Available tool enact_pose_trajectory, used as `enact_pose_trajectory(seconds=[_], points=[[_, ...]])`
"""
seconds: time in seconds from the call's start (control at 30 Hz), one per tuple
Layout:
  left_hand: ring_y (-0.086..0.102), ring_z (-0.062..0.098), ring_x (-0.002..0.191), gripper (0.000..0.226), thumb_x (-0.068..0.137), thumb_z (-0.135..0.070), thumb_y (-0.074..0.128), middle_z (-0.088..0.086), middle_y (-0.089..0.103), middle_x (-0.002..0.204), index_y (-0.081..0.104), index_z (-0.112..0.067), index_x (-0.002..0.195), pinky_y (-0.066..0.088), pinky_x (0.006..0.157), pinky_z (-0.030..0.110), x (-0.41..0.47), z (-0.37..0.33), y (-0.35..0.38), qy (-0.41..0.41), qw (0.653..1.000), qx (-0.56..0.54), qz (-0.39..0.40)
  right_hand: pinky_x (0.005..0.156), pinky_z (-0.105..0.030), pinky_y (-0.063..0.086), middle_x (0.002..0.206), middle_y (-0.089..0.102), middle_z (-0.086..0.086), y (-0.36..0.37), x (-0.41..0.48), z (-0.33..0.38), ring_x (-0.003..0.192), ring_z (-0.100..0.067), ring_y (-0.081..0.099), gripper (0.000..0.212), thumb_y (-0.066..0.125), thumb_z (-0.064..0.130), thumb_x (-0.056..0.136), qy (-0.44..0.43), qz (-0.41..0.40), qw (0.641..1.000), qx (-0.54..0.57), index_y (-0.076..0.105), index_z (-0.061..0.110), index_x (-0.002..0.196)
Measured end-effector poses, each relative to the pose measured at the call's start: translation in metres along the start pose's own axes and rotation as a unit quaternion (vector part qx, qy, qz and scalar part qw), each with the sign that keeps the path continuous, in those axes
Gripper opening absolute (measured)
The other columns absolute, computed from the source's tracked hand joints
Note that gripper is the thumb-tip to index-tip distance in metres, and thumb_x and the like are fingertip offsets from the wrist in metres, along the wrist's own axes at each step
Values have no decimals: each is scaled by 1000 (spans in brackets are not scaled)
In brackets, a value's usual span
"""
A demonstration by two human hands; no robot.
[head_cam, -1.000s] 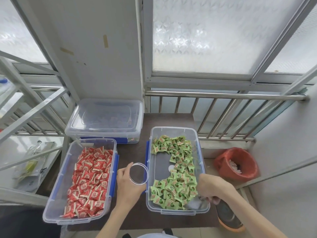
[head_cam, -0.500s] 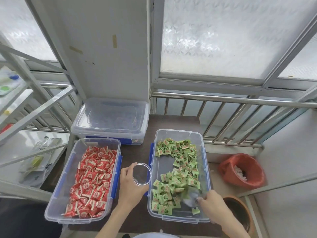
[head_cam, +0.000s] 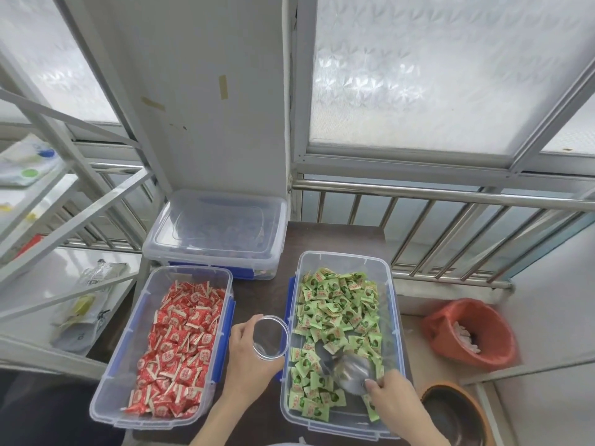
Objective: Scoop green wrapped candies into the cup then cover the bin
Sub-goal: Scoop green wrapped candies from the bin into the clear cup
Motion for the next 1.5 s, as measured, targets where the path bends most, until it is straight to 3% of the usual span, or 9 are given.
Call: enact_pose_trajectory(seconds=[0.2,0.3,0.5,0.73,0.87,0.93,1.0,1.13,1.5], points=[[47,7,110,88,57,-36,92,-13,37,118,40,-42,128,39,79,9,0,-2,0,-5,1000,-9,6,45,-27,24,45,40,1,15,38,34,42,-13,38,53,51,24,97,-38,-72,992,95,34,15,47],[48,6,109,90,56,-41,92,-13,38,117,41,-40,130,38,83,11,-1,-4,0,-3,1000,-7,0,44,-26,19,42,30,4,17,55,53,38,-11,27,56,49,21,98,-73,-83,987,117,30,17,46],[53,8,108,87,55,-43,88,-23,35,115,43,-43,130,47,90,23,-1,2,0,0,1000,2,-13,47,-29,24,43,35,3,22,80,54,39,-12,31,52,48,19,99,-85,-100,979,155,35,15,49],[52,6,107,89,55,-45,88,-15,38,118,42,-43,131,43,86,17,-3,3,0,-4,1000,5,-19,47,-29,23,45,37,-1,36,70,57,43,-16,32,49,52,19,96,-20,-146,962,229,38,12,50],[48,5,110,89,58,-44,89,-13,36,121,40,-43,132,42,88,15,-6,3,1,-15,1000,14,-13,50,-29,24,46,36,-2,43,81,60,44,-18,32,47,53,18,96,13,-100,950,295,40,12,52],[48,9,113,89,59,-40,89,-10,36,122,42,-36,135,47,96,24,-7,3,1,-20,1000,7,-14,55,-29,30,47,43,-5,48,91,63,47,-19,37,42,56,22,95,33,-79,937,340,55,7,56],[47,10,115,89,61,-36,88,-8,36,123,42,-32,137,46,101,28,-6,0,0,-21,1000,7,-9,50,-28,36,52,53,-8,52,101,63,44,-18,45,31,60,20,94,64,-44,909,410,67,2,70],[45,11,116,87,63,-35,87,-7,34,122,42,-32,138,43,102,27,-8,0,-1,-27,1000,0,-11,35,-18,41,61,60,-10,56,106,67,35,-11,50,11,61,13,93,94,8,874,476,65,3,93],[46,11,128,92,63,-31,87,-10,44,137,39,-30,141,40,105,27,-4,3,0,-34,999,-34,10,33,-19,34,49,55,-3,16,91,35,34,-9,43,25,57,16,96,12,6,915,402,70,-4,85]])
Point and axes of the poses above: each hand's wrist, its own x-axis towards the middle knuckle, its own y-axis out of the palm, z = x × y, the point moved 4 cm from there along x, towards the middle knuckle
